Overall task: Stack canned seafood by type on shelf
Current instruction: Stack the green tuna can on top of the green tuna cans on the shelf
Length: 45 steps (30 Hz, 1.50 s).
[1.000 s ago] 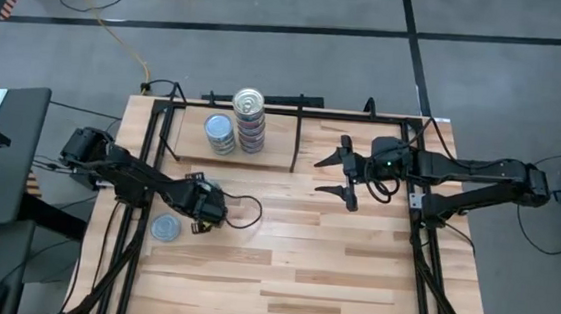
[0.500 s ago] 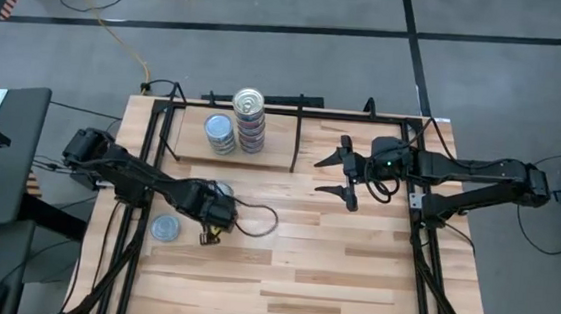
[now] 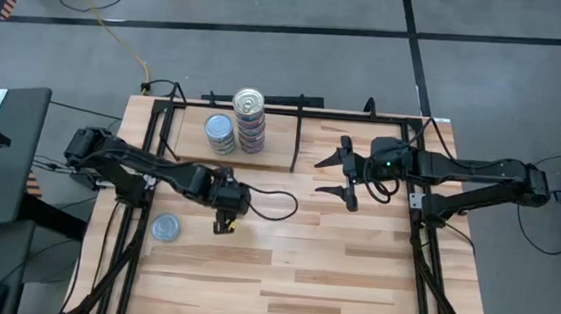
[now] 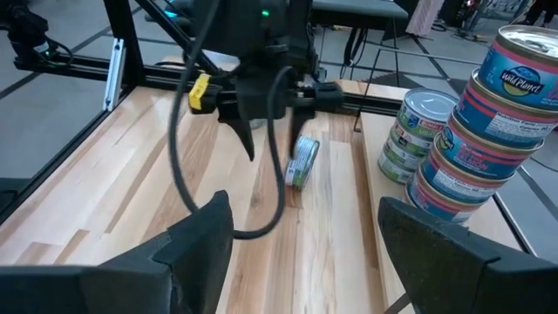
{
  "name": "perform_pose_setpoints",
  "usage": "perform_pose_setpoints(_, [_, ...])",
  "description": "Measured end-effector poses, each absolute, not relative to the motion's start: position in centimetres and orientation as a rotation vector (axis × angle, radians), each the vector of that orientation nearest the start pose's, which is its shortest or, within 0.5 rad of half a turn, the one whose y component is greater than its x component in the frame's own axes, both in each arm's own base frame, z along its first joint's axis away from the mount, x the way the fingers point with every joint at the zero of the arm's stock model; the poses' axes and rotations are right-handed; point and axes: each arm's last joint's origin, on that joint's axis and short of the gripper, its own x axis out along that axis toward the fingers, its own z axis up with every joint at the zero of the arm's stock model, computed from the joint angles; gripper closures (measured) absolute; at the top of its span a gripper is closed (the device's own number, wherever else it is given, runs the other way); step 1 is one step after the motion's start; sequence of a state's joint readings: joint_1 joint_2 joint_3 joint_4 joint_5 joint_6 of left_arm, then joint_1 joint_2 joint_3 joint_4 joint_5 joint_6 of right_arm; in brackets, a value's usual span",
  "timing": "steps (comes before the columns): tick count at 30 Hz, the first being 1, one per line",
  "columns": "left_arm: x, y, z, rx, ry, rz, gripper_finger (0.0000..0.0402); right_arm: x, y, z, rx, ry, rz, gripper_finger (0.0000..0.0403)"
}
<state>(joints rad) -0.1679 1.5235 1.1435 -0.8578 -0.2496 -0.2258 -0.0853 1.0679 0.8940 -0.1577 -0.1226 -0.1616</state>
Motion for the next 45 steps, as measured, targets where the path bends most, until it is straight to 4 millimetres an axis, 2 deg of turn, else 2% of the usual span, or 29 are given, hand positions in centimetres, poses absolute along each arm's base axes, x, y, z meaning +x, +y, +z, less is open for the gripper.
perform_pose_setpoints(4, [28.3, -2.7, 24.0, 0.134, 1.252, 0.183, 0.0119, 23.5, -1.7, 32.0, -0.130, 0.326, 0.063, 0.0092])
perform_pose_setpoints(7, [27.7, -1.5, 23.9, 0.176, 1.329, 0.202, 0.0085, 23.5, -1.7, 31.9, -0.133, 0.333, 0.064, 0.0092])
perform_pose_setpoints(15, [27.2, 0.7, 23.5, 0.157, 1.417, 0.116, 0.0074, 23.5, -1.7, 31.9, -0.139, 0.332, 0.065, 0.0092])
perform_pose_setpoints(22, [25.5, 2.2, 21.0, 0.141, 1.540, 0.085, 0.0100, 23.5, -1.7, 31.9, -0.142, 0.332, 0.067, 0.0092])
perform_pose_setpoints(26, [25.3, 2.2, 20.7, 0.184, 1.559, 0.078, 0.0128, 23.5, -1.7, 31.9, -0.144, 0.332, 0.067, 0.0092])
perform_pose_setpoints(30, [25.2, 2.1, 20.7, 0.172, 1.563, 0.063, 0.0180, 23.5, -1.7, 31.9, -0.145, 0.332, 0.068, 0.0092])
perform_pose_setpoints(35, [25.2, 2.0, 20.7, 0.138, 1.565, 0.052, 0.0274, 23.5, -1.7, 31.9, -0.146, 0.333, 0.068, 0.0092])
perform_pose_setpoints(36, [25.2, 1.9, 20.7, 0.117, 1.568, 0.051, 0.0274, 23.5, -1.7, 31.9, -0.145, 0.333, 0.068, 0.0092])
perform_pose_setpoints(39, [24.9, 1.9, 21.7, 0.020, 1.601, 0.049, 0.0273, 23.5, -1.7, 31.6, -0.146, 0.333, 0.068, 0.0092])
perform_pose_setpoints(41, [24.3, 2.0, 23.4, -0.040, 1.580, 0.068, 0.0273, 23.5, -1.7, 31.2, -0.148, 0.338, 0.066, 0.0092])
perform_pose_setpoints(45, [22.5, 2.7, 27.4, -0.146, 1.362, 0.169, 0.0273, 23.4, -2.1, 31.2, -0.152, 0.327, 0.051, 0.0092])
